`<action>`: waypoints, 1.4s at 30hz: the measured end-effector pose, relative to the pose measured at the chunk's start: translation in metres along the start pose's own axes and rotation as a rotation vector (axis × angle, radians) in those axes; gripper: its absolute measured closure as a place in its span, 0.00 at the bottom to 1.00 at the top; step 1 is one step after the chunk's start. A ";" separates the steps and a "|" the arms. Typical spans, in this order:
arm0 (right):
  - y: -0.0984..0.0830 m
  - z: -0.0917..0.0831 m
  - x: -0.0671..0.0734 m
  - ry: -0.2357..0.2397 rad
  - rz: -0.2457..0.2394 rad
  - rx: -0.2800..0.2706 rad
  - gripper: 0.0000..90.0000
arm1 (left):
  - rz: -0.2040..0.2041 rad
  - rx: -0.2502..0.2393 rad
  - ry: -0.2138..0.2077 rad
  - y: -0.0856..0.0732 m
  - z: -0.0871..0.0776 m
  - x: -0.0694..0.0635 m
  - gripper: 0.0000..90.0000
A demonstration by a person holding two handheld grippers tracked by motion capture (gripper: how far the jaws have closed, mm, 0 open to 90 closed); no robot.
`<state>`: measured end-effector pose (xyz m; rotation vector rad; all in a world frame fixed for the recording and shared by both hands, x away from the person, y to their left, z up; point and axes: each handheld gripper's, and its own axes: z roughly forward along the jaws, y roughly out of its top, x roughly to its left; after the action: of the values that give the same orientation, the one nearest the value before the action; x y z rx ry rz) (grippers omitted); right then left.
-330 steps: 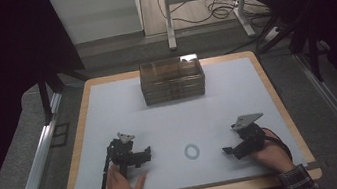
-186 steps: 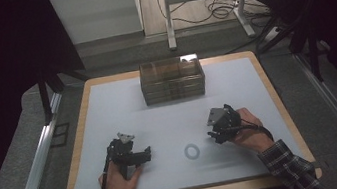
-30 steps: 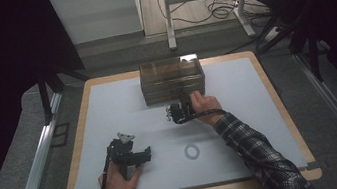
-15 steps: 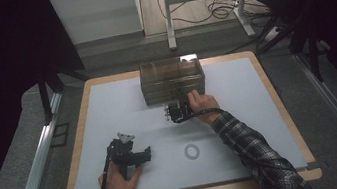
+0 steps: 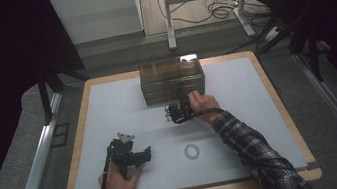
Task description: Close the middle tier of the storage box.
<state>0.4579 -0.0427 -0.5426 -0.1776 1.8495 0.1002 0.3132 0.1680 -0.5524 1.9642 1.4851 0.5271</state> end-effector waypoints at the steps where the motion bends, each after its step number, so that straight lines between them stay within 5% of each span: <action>1: 0.000 0.000 0.000 -0.001 0.003 -0.003 0.88 | 0.000 0.000 0.000 0.000 0.000 0.000 0.00; 19: -0.002 -0.010 -0.001 0.035 0.033 -0.023 0.88 | 0.000 0.000 0.000 0.000 0.000 0.000 0.00; 42: -0.004 -0.022 0.002 0.026 0.013 -0.051 0.88 | 0.000 0.000 0.000 0.000 0.000 0.000 0.00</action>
<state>0.4374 -0.0498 -0.5384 -0.2038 1.8748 0.1548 0.3132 0.1681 -0.5524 1.9642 1.4852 0.5272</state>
